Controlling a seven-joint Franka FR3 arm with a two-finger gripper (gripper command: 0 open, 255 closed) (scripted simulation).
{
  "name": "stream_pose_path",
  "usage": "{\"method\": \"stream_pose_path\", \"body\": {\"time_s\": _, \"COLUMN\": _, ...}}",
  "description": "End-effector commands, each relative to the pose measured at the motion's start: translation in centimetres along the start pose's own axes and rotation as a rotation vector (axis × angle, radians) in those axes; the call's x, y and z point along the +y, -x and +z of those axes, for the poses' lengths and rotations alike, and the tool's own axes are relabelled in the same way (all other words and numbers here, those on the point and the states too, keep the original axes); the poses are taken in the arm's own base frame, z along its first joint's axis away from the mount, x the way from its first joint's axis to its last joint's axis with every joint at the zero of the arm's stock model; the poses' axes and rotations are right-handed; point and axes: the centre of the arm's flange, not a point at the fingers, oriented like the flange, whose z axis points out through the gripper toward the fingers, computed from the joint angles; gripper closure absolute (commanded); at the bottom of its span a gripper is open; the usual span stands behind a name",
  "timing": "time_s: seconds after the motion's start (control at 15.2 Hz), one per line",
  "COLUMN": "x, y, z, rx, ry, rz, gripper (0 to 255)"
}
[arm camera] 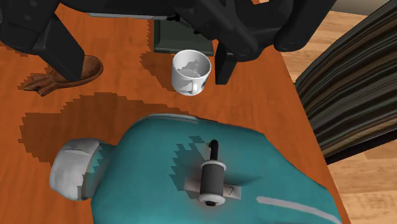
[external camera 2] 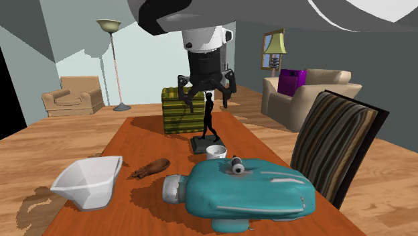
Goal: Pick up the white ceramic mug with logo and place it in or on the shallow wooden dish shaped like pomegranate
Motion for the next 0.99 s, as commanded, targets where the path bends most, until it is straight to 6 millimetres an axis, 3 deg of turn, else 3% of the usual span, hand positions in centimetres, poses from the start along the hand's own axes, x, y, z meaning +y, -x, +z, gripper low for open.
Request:
{"method": "stream_pose_path", "body": {"time_s": 0.0, "x": 0.0, "y": 0.0, "z": 0.0, "rx": 0.000, "ry": 0.000, "rz": 0.000, "gripper": 0}}
{"method": "stream_pose_path", "body": {"time_s": 0.92, "x": 0.9, "y": -12.3, "z": 15.0, "rx": -0.088, "ry": -0.031, "rz": -0.035, "gripper": 0}}
